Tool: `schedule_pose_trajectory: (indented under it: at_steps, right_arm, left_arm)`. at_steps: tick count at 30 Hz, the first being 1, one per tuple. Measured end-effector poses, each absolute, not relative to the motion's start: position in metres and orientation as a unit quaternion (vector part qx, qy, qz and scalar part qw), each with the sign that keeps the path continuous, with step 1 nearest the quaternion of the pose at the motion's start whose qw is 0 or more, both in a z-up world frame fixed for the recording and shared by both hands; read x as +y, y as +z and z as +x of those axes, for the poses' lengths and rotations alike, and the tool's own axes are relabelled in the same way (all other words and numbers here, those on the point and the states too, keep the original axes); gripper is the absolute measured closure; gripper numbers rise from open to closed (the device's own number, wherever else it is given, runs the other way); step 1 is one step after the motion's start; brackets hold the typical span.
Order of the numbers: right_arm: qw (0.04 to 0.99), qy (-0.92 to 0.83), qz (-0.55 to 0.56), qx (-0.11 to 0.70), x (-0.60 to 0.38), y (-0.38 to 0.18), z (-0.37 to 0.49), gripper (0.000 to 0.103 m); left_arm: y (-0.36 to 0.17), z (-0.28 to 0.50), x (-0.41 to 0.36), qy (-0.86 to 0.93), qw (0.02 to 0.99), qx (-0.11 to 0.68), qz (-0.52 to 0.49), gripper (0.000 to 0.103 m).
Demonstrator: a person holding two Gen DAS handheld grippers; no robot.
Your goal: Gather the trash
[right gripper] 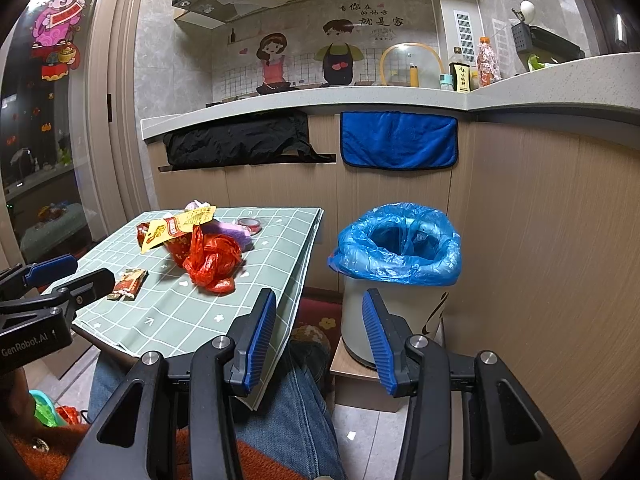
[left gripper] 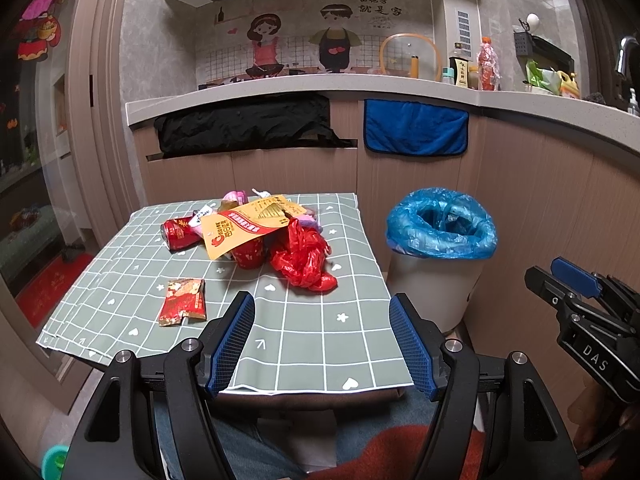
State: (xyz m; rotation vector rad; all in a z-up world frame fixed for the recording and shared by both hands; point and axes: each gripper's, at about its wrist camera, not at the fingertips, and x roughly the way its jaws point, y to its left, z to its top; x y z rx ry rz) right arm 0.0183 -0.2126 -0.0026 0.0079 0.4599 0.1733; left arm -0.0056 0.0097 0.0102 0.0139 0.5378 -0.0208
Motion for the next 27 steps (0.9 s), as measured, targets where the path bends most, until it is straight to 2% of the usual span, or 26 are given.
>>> schedule_pose_trajectory:
  at_steps: [8,13,16,20,27]
  right_arm:
    - [0.956,0.108,0.004,0.273,-0.185,-0.027,0.051,0.061]
    - [0.957,0.137,-0.005,0.257,-0.171,-0.020,0.077,0.061]
    - [0.954,0.170,0.013,0.246,-0.155,-0.015,0.092,0.061]
    - [0.948,0.192,-0.027,0.251,-0.126,-0.017,0.113,0.061]
    - [0.923,0.220,-0.082,0.305,-0.078,-0.049,0.160,0.062]
  left_arm:
    - [0.019,0.024,0.038,-0.021,0.967,0.252,-0.025,0.033]
    - [0.015,0.051,0.093,0.017,0.967,0.249,-0.058,0.033]
    - [-0.001,0.070,0.124,0.039,0.957,0.280,-0.067,0.033]
    - [-0.026,0.092,0.154,0.054,0.945,0.312,-0.078,0.033]
    - [-0.082,0.119,0.193,0.054,0.926,0.355,-0.117,0.033]
